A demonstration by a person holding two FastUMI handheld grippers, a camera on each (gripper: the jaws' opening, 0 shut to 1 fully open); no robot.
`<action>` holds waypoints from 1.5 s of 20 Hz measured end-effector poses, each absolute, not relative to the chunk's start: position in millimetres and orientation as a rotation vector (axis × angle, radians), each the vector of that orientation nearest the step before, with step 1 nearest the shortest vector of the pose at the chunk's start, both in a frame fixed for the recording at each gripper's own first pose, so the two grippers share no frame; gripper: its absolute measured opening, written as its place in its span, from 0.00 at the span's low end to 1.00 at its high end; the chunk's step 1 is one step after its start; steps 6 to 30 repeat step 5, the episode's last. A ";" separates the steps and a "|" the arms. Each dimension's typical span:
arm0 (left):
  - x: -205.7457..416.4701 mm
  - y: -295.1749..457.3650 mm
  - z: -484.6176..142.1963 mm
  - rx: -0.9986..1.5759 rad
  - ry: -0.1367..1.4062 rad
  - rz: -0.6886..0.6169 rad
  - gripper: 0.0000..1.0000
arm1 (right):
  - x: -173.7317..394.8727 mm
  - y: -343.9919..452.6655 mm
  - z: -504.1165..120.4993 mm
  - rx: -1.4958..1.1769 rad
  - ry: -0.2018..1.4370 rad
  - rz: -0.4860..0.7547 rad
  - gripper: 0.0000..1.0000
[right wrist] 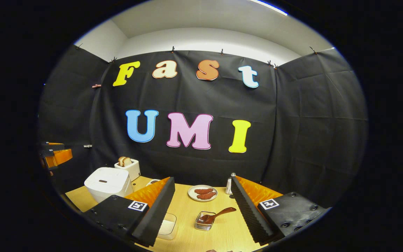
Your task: Close the left gripper, press the button to open the rice cooker; take a wooden spoon from the chopstick holder with the right hand, scoop a spoonful of rice and pour it into the rice cooker, then put the wooden spoon back into the chopstick holder.
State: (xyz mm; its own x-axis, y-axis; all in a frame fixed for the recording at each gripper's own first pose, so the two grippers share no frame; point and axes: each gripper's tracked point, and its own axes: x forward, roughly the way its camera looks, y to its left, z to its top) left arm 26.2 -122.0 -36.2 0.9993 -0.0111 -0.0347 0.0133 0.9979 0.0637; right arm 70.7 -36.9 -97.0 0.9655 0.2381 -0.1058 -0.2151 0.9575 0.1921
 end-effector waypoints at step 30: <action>12.8 -121.0 -25.6 0.084 0.014 0.007 0.96 | 69.1 -30.1 -100.2 0.183 0.130 0.256 1.00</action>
